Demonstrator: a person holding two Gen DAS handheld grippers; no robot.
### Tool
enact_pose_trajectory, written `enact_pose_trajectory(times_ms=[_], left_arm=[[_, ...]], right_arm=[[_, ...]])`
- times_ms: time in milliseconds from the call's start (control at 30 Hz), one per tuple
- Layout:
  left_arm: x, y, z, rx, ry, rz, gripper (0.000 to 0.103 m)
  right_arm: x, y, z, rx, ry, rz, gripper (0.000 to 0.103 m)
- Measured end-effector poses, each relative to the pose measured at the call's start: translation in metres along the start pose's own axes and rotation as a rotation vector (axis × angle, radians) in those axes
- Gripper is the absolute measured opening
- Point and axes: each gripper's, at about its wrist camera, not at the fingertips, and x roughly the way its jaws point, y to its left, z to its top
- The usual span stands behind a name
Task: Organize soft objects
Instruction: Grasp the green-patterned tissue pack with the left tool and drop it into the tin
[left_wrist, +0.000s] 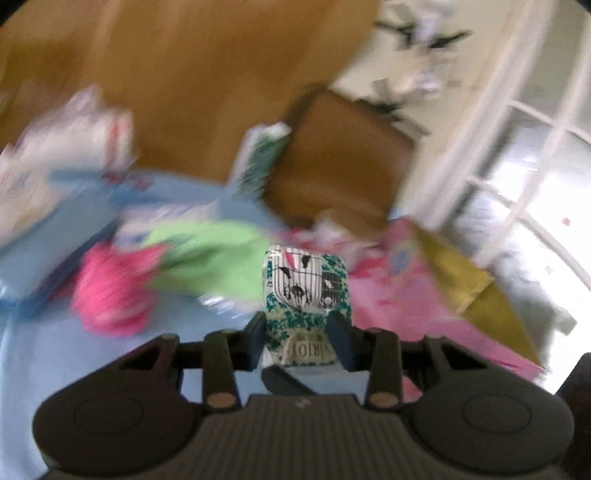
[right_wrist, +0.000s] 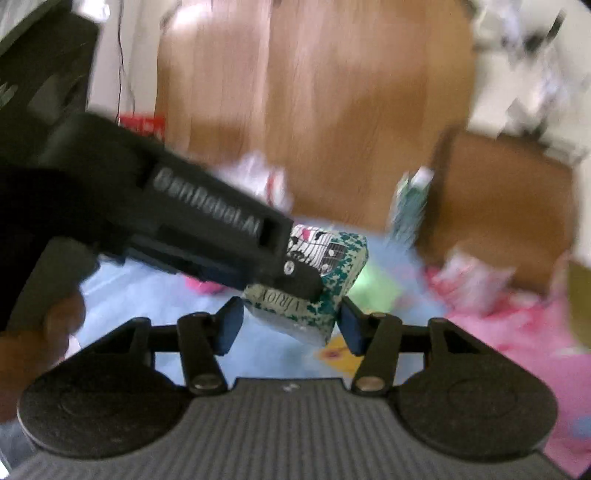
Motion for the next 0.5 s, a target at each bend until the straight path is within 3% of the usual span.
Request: enact_pose_trajectory(times_ms=[167, 333, 400, 500], left_arm=[[0.026, -0.084, 0.010, 0.168, -0.013, -0.110, 0.037], [0.089, -0.155, 0.011, 0.245, 0.068, -0.196, 0.039], [0.111, -0.174, 0.011, 0.261, 0.091, -0.212, 0.040], [0.142, -0.196, 0.009, 0.290, 0.105, -0.172, 0.040]], right_arm=[[-0.064, -0.050, -0.003, 0.091, -0.105, -0.155, 0.057], [-0.099, -0.111, -0.019, 0.217, -0.094, -0.306, 0.057], [-0.112, -0.125, -0.024, 0.277, -0.092, -0.359, 0.057], [-0.118, -0.145, -0.031, 0.335, -0.105, -0.421, 0.060]])
